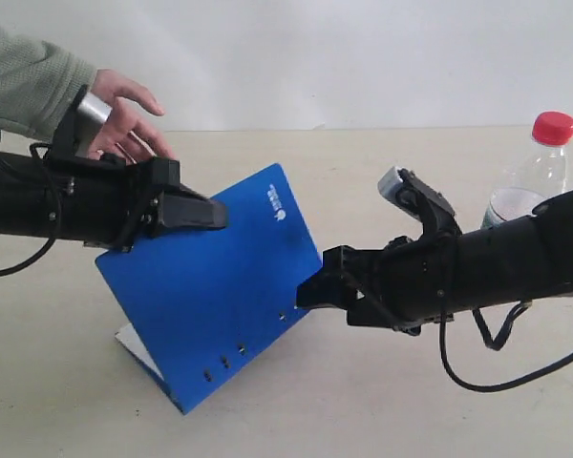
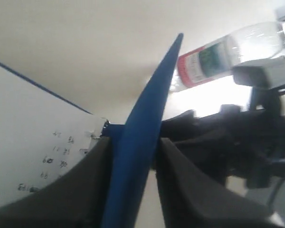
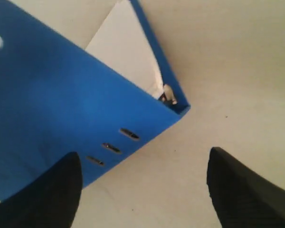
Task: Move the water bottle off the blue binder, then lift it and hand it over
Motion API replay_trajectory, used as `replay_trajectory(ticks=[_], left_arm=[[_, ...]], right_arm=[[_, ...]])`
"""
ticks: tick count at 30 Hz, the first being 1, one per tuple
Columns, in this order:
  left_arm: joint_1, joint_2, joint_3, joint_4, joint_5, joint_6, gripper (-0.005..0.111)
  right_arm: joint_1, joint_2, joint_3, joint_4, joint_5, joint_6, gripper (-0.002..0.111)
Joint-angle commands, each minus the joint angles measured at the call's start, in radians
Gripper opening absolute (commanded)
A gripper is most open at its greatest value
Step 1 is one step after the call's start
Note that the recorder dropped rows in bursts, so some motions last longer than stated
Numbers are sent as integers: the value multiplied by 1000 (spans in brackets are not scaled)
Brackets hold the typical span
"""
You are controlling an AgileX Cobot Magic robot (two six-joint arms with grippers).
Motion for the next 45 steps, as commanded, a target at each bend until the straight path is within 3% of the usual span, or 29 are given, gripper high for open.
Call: replay_trajectory(ticks=[1, 8, 12, 16, 18, 21, 25, 32, 35, 37, 40, 43, 45], left_arm=[[-4, -5, -49, -81, 175, 5, 4], [-4, -5, -50, -73, 196, -21, 4], [-7, -5, -50, -146, 282, -18, 4], [-7, -5, -50, -146, 280, -10, 4], [-7, -5, -50, -146, 284, -10, 4], [-7, -5, -50, -144, 297, -10, 4], [-7, -5, -50, -101, 232, -10, 4], [-7, 30, -12, 216, -132, -196, 4], [-7, 101, -8, 395, -136, -328, 4], [-7, 158, -8, 438, -126, -359, 4], [-7, 238, -8, 382, -130, -338, 4], [-7, 274, -16, 239, -119, -230, 4], [-7, 279, -29, 172, -80, -194, 4]], right_arm=[[-1, 81, -3, 3, 148, -60, 66], [-1, 94, -64, 3, 345, -235, 66], [-1, 94, -96, 3, 233, -225, 66], [-1, 94, -96, 3, 234, -248, 63], [-1, 94, -103, 3, 235, -253, 44], [-1, 94, -103, 3, 235, -267, 1], [-1, 94, -103, 3, 230, -238, 0], [-1, 39, -103, -142, 180, -121, 0], [-1, -8, -103, -189, 116, -83, 0], [-1, -36, -103, -246, 65, -45, 0], [-1, -58, -103, -428, -7, 137, 0], [20, -48, -103, -622, 117, 276, 0], [76, -48, -90, -585, 151, 235, 0]])
